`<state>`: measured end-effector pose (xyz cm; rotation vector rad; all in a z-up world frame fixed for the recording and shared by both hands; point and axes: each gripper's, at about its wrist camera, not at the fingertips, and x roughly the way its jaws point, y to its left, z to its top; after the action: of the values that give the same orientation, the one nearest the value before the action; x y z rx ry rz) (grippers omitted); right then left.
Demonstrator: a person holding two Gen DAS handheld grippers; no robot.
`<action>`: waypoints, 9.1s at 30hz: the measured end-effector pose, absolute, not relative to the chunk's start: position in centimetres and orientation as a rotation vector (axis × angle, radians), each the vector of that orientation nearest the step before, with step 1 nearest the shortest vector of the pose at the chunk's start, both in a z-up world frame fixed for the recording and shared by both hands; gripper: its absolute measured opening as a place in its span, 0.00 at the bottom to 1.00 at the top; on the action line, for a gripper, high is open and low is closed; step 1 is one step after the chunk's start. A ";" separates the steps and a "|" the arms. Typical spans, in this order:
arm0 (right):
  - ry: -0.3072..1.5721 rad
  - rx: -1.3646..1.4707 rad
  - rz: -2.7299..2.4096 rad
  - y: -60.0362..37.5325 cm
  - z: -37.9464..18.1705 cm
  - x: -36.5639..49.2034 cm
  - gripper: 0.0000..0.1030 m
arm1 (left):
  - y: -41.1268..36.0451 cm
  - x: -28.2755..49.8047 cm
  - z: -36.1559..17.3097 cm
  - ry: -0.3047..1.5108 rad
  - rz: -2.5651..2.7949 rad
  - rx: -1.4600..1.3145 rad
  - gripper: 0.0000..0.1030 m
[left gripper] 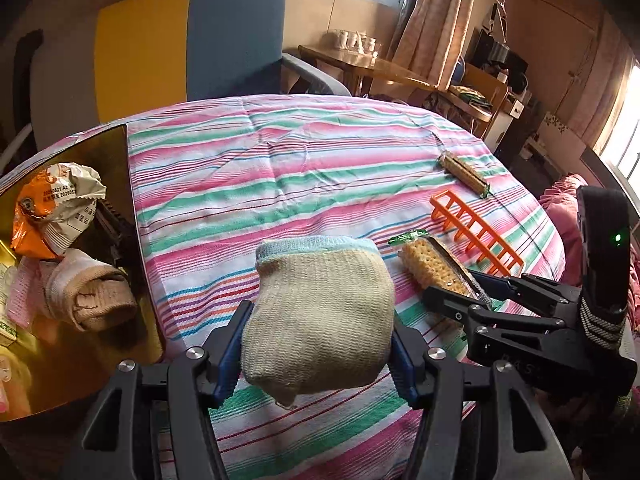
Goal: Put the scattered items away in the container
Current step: 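Carry the sock and cracker pack over the gold tray with both tools, then lower the sock and cracker pack into the tray and open both tools, then move both tools from the tray toward the orange rack and cracker pack, then close the left tool on the orange plastic rack, then grasp the green-wrapped cracker pack with the right tool while the left tool holds the rack, then lift the rack and cracker pack and carry both over the gold tray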
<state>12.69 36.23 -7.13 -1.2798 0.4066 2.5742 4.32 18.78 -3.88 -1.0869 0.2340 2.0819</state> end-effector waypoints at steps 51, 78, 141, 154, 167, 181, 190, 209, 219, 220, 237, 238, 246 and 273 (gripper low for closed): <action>0.238 -1.641 3.027 15.2 -5.1 -2.1 0.49 | -2.7 -5.4 -5.0 -0.106 2.581 -1.310 0.62; 0.349 -1.461 3.029 18.0 -2.7 0.3 0.59 | -3.5 -2.7 -1.9 -0.166 2.606 -1.214 0.67; 1.042 -0.926 2.326 51.9 -7.3 21.0 0.80 | 35.4 8.2 -3.6 0.441 1.746 -1.119 0.79; 0.974 -0.923 2.340 53.5 -7.2 21.3 0.82 | 39.5 7.4 -6.9 0.650 1.786 -1.136 0.71; 0.364 -1.089 2.464 59.2 -4.7 11.0 0.86 | 33.1 3.9 -7.3 0.475 1.848 -1.231 0.51; 0.272 -1.411 2.399 61.7 -8.5 5.5 0.76 | 29.8 4.0 -7.1 0.435 1.871 -1.241 0.51; 0.379 -1.364 2.412 57.2 -7.6 8.1 0.50 | 28.0 4.6 -7.2 0.449 1.914 -1.232 0.51; 0.550 -1.361 2.559 40.8 -7.4 14.4 0.52 | 21.2 6.0 -7.1 0.326 1.948 -1.243 0.54; 0.573 -1.293 2.600 39.6 -6.9 15.5 0.67 | 20.5 5.4 -6.5 0.322 1.941 -1.214 0.59; 0.571 -1.284 2.603 39.6 -6.8 15.5 0.68 | 20.7 5.5 -6.5 0.338 1.935 -1.203 0.59; 0.482 -1.267 2.520 39.7 -7.7 13.3 0.70 | 23.4 3.9 -7.5 0.436 1.873 -1.185 0.61; 0.470 -1.269 2.517 39.6 -7.7 13.2 0.70 | 23.5 3.9 -7.5 0.437 1.878 -1.183 0.61; 0.328 -1.293 2.502 39.0 -8.1 12.9 0.49 | 23.4 4.2 -7.7 0.426 1.931 -1.163 0.55; 0.290 -1.293 2.533 35.7 -8.1 13.0 0.47 | 18.2 5.5 -4.5 0.269 2.020 -1.122 0.51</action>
<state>12.99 35.68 -8.11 -1.2927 0.2896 2.5325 5.48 18.17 -4.55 -1.1224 0.2693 2.0201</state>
